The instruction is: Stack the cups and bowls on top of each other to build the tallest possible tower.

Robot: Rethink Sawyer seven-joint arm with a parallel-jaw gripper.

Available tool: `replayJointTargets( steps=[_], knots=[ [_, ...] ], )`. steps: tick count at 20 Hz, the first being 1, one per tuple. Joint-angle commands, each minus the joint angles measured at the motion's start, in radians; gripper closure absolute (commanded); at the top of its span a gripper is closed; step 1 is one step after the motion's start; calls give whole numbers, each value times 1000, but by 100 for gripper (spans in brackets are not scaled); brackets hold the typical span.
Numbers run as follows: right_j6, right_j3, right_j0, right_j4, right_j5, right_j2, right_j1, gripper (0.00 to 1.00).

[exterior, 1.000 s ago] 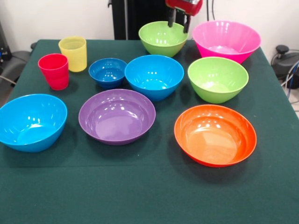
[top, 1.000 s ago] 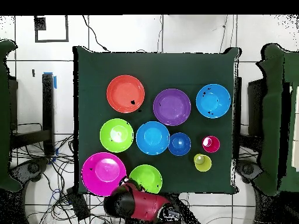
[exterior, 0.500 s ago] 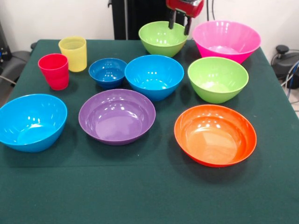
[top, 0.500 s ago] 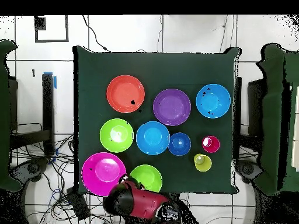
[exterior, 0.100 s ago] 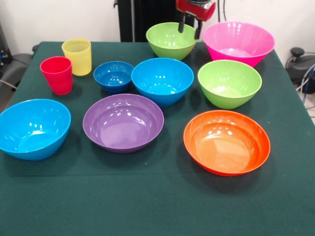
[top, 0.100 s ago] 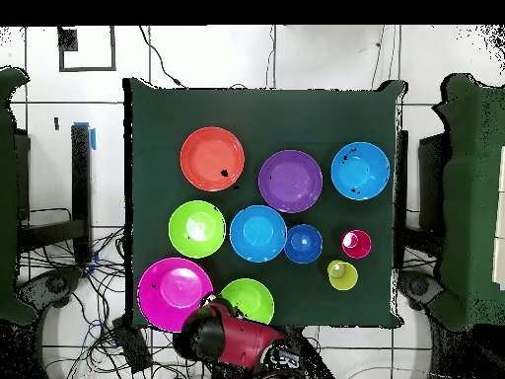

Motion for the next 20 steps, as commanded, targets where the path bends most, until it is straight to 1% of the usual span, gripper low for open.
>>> replayJointTargets(
  steps=[1, 2, 7, 12, 16, 20],
  knots=[
    [191, -116, 37, 104, 65, 75, 36, 0],
    [210, -110, 46, 131, 78, 67, 35, 0],
    [205, -104, 68, 166, 74, 56, 40, 0],
    [215, -101, 85, 225, 105, 45, 38, 0],
    [203, -96, 79, 241, 96, 48, 49, 0],
    [193, -89, 78, 255, 109, 47, 45, 0]
  ],
)
